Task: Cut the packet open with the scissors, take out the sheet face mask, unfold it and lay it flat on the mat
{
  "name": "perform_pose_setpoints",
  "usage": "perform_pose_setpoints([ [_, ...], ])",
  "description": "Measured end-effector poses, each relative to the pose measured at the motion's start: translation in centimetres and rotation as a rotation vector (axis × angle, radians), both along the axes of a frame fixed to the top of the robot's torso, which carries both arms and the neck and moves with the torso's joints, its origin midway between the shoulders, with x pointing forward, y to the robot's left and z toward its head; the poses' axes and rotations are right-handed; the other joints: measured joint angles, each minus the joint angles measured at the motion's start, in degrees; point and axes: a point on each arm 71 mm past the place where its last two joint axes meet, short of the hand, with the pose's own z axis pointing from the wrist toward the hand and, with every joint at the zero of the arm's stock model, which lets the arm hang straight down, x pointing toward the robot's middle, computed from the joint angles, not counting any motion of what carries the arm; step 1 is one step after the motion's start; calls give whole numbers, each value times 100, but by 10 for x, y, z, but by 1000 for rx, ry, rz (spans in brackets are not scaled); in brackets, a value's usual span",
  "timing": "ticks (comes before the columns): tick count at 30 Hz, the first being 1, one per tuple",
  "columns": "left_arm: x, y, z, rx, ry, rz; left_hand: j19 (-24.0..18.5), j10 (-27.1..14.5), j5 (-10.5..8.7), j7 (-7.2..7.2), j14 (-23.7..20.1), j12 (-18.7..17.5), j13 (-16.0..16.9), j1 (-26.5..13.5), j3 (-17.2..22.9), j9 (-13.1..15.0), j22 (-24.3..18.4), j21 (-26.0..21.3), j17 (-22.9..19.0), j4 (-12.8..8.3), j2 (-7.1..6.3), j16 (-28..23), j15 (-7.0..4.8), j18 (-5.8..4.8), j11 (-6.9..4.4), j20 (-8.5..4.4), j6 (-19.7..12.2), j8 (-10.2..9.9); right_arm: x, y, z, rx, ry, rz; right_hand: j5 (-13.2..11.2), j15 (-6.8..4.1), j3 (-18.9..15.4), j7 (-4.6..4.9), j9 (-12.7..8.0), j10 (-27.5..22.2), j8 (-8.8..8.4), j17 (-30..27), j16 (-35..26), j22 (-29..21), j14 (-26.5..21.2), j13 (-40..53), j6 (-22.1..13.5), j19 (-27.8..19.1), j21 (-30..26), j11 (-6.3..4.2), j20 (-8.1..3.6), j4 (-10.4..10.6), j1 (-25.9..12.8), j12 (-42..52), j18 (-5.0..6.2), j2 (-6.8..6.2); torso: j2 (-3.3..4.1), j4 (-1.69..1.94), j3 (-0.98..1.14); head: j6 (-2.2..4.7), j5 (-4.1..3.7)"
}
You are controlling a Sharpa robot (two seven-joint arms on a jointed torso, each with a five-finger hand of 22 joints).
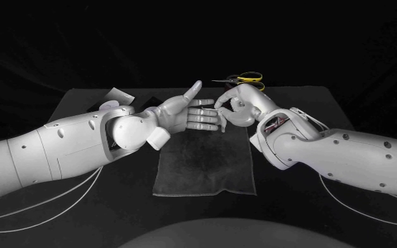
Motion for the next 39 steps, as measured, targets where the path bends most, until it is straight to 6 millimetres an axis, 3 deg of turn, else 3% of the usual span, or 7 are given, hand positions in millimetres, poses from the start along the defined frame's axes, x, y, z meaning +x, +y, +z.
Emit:
perform_pose_setpoints([
  [8, 1, 2, -1, 25, -15, -4, 214, 1123, 0, 45, 691, 264, 120, 862, -109, 198, 20, 0, 115, -15, 85, 175, -37, 0, -15, 1, 457, 273, 1, -3, -3, 70, 70, -13, -5, 1, -1, 2, 0, 0, 0, 2, -10, 2, 0, -4, -2, 0, 0, 0, 0, -1, -18, 0, -36, 18, 0, 0, -1, -4, 3],
  [13, 3, 6, -3, 69, -39, -3, 972, 1859, 0, 64, 1605, 625, 192, 1536, -252, 373, 99, 153, 304, -49, 66, 569, -119, 154, -71, -4, 870, 568, 0, -4, -3, 104, 103, -14, -15, 1, 9, -1, 0, 0, 0, 5, -10, 1, 0, -3, 1, -1, 0, 0, 0, -22, -32, 0, -38, 31, 0, 0, -1, -8, 4],
  [16, 5, 9, -5, 96, -54, 1, 1283, 2029, 0, 76, 1742, 823, 209, 1985, -248, 472, 119, 236, 373, -85, 92, 767, -185, 157, -126, -9, 1098, 750, -1, -4, -4, 124, 125, -15, -15, 1, 8, -9, 0, 0, 0, 5, -11, 1, 0, -1, 9, -1, -1, 0, 0, -22, -32, 0, -39, 31, 0, 0, 0, -11, 4],
  [21, 6, 9, -6, 127, -76, 6, 1550, 2454, 0, 108, 1962, 1186, 209, 3590, 535, 627, 121, 325, 492, -1106, 166, 1102, -341, 315, -306, -13, 1469, 1085, -1, -5, -6, 159, 164, -17, -19, 1, 8, -9, 0, 0, 0, 5, -13, 0, -1, 1, 9, -1, -1, 0, 0, -23, -33, 0, -40, 32, 0, -2, 0, -15, -3],
  [24, 7, 9, -6, 142, -93, 10, 1631, 2686, 0, 128, 2088, 1245, 178, 4047, 962, 699, 126, 355, 552, -1593, 75, 1229, -450, 421, -438, -31, 1737, 1267, -1, -4, -7, 182, 188, -16, -25, 1, 8, -9, 0, 0, 1, 5, -17, 0, -1, 1, 9, -1, -26, 0, 0, -23, -56, -1, -41, 55, 0, -3, 0, -21, -10],
  [29, 8, 9, -6, 166, -123, 17, 1723, 2962, 0, 192, 2232, 1097, 154, 4093, 1519, 811, 150, 440, 589, -2081, -130, 1298, -473, 426, -441, -61, 2448, 1587, -1, -4, -8, 215, 219, -15, -25, 1, 5, -9, 0, 0, 2, 4, 0, -2, -1, 1, 9, -1, -27, 0, 0, -26, -85, -1, -43, 85, 0, -2, 0, -24, -18],
  [39, 14, 21, -5, 230, -220, 67, 1858, 2992, 0, -180, 2536, 865, 154, 3395, 2678, 636, 288, 750, 580, -2777, -627, 1441, -520, 426, -410, -157, 2322, 1486, 2, -7, -11, 261, 266, -33, -25, 2, -8, -9, 0, -1, 2, 0, 1, -5, -1, -4, 9, -1, -27, 0, 1, -39, -85, -1, -47, 85, 1, -1, 0, -2, -38],
])
